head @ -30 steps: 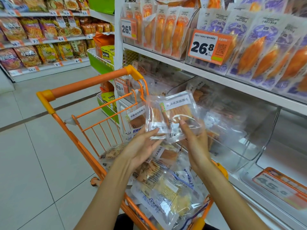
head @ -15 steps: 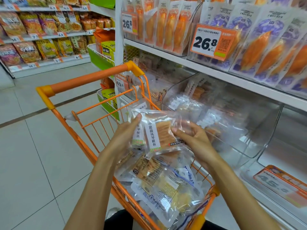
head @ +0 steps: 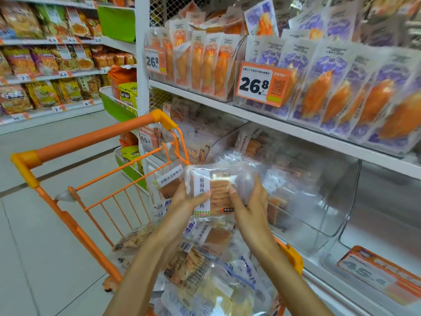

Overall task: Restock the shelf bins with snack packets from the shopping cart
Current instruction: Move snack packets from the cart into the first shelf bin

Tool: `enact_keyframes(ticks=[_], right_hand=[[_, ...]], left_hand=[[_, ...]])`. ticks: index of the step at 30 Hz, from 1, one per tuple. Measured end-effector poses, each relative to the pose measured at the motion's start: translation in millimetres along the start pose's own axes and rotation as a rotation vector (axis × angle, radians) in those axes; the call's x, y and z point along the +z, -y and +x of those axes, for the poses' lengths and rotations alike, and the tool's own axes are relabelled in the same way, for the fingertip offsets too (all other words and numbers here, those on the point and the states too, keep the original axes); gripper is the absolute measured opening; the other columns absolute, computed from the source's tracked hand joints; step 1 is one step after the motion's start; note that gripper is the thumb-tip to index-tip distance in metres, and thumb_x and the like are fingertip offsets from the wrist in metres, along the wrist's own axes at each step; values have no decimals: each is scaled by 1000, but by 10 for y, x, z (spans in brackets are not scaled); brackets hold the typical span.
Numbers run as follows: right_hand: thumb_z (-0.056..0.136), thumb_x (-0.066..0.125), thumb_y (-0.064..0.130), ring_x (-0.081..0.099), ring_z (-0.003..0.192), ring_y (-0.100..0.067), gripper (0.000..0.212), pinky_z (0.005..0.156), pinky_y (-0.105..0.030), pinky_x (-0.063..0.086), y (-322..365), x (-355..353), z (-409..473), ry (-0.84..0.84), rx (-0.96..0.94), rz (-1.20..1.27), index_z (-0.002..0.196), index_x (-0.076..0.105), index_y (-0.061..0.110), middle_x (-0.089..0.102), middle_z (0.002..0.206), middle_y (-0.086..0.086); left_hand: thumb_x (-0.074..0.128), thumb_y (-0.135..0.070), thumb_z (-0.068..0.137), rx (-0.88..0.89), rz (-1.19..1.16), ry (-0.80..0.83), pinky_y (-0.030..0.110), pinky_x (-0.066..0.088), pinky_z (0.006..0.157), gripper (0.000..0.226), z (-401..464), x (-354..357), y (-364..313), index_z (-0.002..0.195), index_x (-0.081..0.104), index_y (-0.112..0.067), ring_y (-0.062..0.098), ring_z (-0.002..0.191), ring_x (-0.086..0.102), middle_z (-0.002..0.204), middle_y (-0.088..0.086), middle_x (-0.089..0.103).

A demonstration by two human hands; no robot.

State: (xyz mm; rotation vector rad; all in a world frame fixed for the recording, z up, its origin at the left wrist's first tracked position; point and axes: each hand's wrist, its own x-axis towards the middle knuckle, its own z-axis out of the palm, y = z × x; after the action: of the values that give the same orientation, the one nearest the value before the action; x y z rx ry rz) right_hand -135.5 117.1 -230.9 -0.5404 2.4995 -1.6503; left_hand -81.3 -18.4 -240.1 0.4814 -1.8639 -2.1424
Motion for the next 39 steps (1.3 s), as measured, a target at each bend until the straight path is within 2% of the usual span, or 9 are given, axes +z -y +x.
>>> enact_keyframes(ticks=[2, 4, 7, 15, 18, 25, 29, 36, 39], right_hand=[[98, 48, 31, 17, 141, -6, 73, 113, -28, 18, 45, -122, 107, 113, 86, 159, 152, -1, 30, 11, 154, 16], [97, 52, 18, 37, 131, -4, 63, 102, -20, 30, 6, -189, 294, 127, 23, 151, 151, 19, 25, 32, 150, 12], [93, 58, 12, 58, 112, -18, 39, 94, -28, 44, -139, -139, 653, -72, 46, 90, 130, 47, 16, 61, 120, 1], [80, 66, 2, 66, 87, -28, 23, 84, -45, 54, -321, -279, 1454, -373, 227, 93, 86, 52, 20, 69, 89, -6], [75, 65, 1, 67, 87, -34, 11, 80, -50, 55, -431, -271, 1685, -438, 202, 61, 83, 66, 9, 71, 88, -14], [77, 50, -14, 53, 64, -6, 31, 58, -10, 40, -484, -344, 1923, -615, -15, 74, 95, 63, 7, 59, 76, 2], [75, 53, -13, 60, 69, -13, 27, 54, -10, 41, -600, -321, 1986, -562, -12, -28, 85, 60, 11, 62, 77, -3], [74, 69, 6, 65, 97, -32, 20, 74, -31, 51, -620, -374, 2053, -424, 158, -396, 94, 64, 6, 70, 99, -15], [75, 67, 8, 63, 100, -34, 23, 77, -34, 54, -588, -386, 2062, -395, 161, -488, 99, 65, 6, 69, 102, -17]], left_hand=[[59, -16, 91, 9, 58, 34, 27, 51, 90, 38, 189, -17, -95, 128, 53, -22, 12, 105, 66, 115, -3, 69], [60, -19, 92, 34, 165, 110, 31, 48, 96, 38, 481, -11, -203, 128, 51, -27, 11, 109, 63, 118, -5, 67], [63, -20, 91, 104, 324, 177, 35, 47, 99, 43, 972, 88, -305, 131, 49, -20, 15, 111, 61, 121, -2, 63], [70, -38, 84, 211, 735, 29, 43, 48, 94, 51, 1895, 518, -326, 125, 53, -13, 26, 107, 59, 115, 2, 63], [66, -43, 86, 204, 928, -26, 35, 45, 79, 41, 2059, 657, -366, 102, 53, -8, 32, 101, 57, 110, 12, 61], [64, -47, 86, 403, 1273, -168, 34, 30, 88, 32, 2255, 810, -462, 88, 56, -16, 25, 102, 57, 101, 8, 67], [59, -50, 88, 384, 1375, -176, 34, 29, 92, 38, 2350, 793, -349, 108, 62, -18, 25, 116, 49, 113, 9, 66], [56, -52, 89, 387, 1522, -205, 34, 29, 92, 36, 2324, 812, -259, 88, 64, -16, 24, 122, 37, 108, 8, 68], [60, -53, 86, 411, 1588, -217, 34, 29, 95, 40, 2324, 826, -314, 102, 63, -16, 24, 123, 39, 115, 6, 64]])
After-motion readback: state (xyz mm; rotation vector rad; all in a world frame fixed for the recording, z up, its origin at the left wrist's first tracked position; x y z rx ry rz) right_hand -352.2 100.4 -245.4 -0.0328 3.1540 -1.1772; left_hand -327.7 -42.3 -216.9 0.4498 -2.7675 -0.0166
